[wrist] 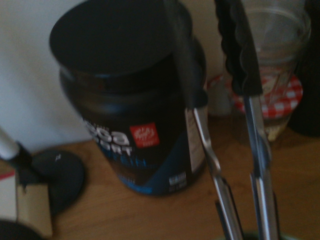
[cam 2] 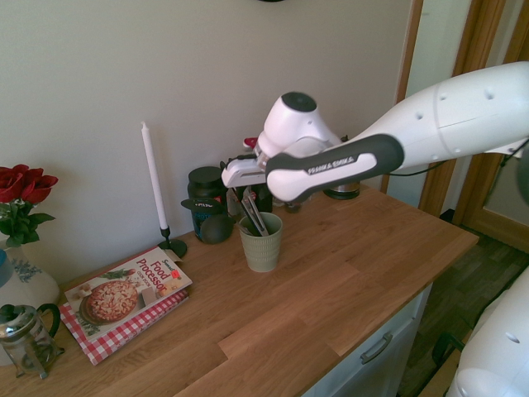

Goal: Put the tongs back in the holder

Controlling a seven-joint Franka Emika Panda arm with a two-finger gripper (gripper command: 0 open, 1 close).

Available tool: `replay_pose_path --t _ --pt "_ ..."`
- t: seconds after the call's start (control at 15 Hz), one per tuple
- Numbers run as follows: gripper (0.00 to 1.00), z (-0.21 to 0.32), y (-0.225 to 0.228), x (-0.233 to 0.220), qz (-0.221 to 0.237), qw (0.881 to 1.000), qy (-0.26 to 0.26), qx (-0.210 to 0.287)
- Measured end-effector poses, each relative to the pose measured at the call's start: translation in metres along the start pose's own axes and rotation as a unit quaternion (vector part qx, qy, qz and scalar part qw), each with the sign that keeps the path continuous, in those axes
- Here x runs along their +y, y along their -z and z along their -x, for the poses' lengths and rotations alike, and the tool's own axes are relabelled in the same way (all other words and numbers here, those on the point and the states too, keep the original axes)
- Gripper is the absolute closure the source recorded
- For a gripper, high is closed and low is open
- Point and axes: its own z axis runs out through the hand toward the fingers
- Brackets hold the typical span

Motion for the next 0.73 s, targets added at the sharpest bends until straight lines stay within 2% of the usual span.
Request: replay_pose_path --t 0.13,0.33,0.47,0.73 --pt "0.00 -0.032 0.044 0.037 0.054 0.998 0.016 -0.023" --pt "0.00 -0.044 0.079 0.072 0.119 0.987 0.038 -0.099" --pt "0.00 -0.044 0.093 0.083 0.162 0.973 0.052 -0.158" --pt "0.00 -0.042 0.117 0.113 0.245 0.934 0.067 -0.252"
